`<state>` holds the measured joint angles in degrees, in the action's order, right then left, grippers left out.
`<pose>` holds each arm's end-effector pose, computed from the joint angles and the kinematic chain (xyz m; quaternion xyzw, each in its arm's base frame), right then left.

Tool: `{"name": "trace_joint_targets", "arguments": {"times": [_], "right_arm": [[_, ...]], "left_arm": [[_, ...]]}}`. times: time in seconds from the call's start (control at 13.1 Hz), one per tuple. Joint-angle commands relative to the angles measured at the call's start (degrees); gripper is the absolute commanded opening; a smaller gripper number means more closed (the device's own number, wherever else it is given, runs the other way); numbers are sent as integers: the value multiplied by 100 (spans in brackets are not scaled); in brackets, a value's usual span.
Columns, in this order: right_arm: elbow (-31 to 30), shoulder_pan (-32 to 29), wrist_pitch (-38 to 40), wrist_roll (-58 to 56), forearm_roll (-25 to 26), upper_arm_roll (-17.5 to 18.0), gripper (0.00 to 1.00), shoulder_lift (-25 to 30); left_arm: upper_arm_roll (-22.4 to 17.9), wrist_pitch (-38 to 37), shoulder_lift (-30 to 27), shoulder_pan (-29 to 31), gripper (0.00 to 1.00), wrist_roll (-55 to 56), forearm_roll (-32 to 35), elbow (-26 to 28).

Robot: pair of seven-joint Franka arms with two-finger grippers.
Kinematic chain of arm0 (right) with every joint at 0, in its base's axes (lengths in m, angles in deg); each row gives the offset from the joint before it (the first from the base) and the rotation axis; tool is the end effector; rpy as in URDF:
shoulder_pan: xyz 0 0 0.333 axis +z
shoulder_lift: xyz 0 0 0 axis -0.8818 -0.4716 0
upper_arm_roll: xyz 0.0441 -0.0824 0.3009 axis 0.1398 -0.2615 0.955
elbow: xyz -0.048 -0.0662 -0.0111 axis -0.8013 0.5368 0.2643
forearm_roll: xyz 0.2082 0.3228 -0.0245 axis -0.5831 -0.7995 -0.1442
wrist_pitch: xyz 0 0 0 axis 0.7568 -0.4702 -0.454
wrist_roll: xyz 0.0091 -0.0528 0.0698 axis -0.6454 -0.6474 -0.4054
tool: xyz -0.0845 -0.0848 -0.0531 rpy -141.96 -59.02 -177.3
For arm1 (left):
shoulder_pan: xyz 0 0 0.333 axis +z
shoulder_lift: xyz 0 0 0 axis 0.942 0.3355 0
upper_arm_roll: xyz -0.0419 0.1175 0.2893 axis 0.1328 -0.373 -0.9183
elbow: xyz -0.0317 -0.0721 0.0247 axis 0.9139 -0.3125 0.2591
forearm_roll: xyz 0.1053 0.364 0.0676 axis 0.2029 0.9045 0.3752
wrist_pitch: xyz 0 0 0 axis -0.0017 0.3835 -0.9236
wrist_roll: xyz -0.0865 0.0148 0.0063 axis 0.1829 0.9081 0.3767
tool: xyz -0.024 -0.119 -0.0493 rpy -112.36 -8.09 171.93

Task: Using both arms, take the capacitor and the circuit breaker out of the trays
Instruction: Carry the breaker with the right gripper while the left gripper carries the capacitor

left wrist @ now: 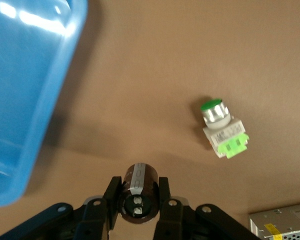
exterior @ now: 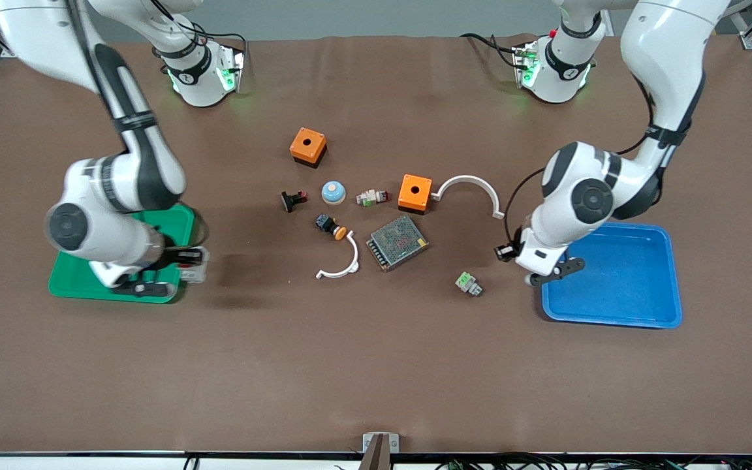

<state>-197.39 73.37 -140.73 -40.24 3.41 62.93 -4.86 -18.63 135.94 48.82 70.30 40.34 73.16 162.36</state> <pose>0.5936 0.1291 0.2746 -0.9959 0.0300 0.0715 0.0462 0.5594 -0.2224 0.2352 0.9816 0.1819 -0.0451 0.0373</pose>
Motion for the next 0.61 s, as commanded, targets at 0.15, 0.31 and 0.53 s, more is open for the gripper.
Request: {"name": "trace_joint_targets", "arguments": {"times": [0.15, 0.31, 0.53], "right_arm": [[557, 825, -6, 747, -275, -86, 14, -275], [908, 1177, -103, 1052, -266, -86, 13, -653], [1428, 1388, -121, 1528, -196, -94, 13, -1260]], "left_arm": [[-19, 84, 332, -307, 1, 686, 124, 37], [-19, 163, 446, -325, 4, 722, 124, 37], [-19, 199, 517, -342, 26, 766, 237, 2]]}}
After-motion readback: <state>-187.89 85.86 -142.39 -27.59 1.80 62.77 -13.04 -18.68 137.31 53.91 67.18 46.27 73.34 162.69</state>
